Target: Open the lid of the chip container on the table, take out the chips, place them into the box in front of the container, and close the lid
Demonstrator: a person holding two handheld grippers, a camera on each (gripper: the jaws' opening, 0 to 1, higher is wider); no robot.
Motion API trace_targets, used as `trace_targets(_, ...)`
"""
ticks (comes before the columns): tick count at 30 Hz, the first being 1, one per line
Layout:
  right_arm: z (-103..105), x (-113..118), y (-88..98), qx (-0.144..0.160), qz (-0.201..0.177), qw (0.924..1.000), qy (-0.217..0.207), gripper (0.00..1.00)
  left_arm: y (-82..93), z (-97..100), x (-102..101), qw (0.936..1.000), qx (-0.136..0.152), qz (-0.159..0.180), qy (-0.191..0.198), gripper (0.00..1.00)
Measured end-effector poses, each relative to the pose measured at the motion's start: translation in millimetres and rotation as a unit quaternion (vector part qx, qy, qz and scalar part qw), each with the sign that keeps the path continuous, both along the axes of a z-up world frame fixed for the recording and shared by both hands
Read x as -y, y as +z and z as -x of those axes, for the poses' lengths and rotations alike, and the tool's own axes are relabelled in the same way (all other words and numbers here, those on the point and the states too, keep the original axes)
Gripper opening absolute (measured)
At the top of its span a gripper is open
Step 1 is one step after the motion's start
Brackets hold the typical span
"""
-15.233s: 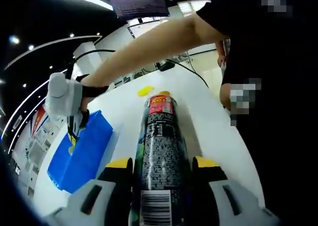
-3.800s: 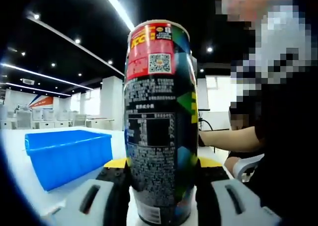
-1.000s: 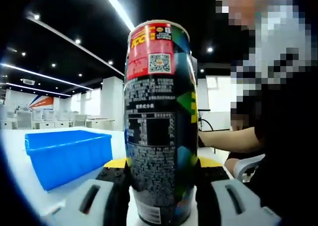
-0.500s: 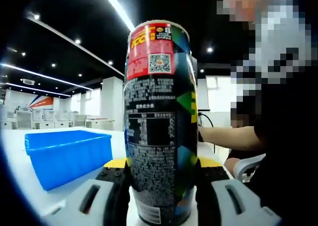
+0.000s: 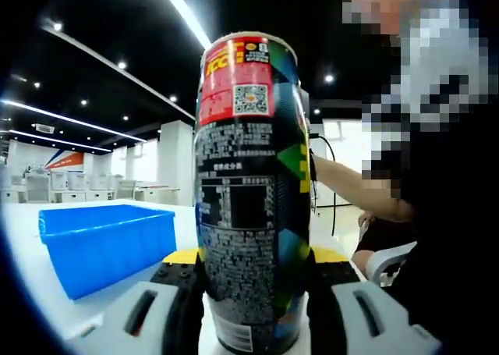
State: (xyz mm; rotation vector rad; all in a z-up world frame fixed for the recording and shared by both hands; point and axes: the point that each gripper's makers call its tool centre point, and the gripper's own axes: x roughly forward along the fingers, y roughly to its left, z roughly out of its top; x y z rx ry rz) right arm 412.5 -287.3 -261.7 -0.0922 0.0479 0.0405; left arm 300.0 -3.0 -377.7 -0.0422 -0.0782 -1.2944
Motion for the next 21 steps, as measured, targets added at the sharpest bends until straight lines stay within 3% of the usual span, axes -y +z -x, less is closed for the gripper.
trace_targets(8,2.9,-8.3,32.7,0.004,0.035,0.9993,0.011,0.46,0.0,-0.5,-0.9,1.0,0.0,0.001,-0.001,0.53)
trace_targets(15,5.2,-14.3,35.9,-0.001,0.029,0.9993,0.024,0.46,0.1,-0.1,-0.3,1.0,0.0,0.001,-0.001,0.53)
trace_targets(21,11.6,-32.4,44.7,0.005,0.026,0.9985,0.049,0.46,0.2,0.2,-0.2,1.0,0.0,0.001,-0.001,0.53)
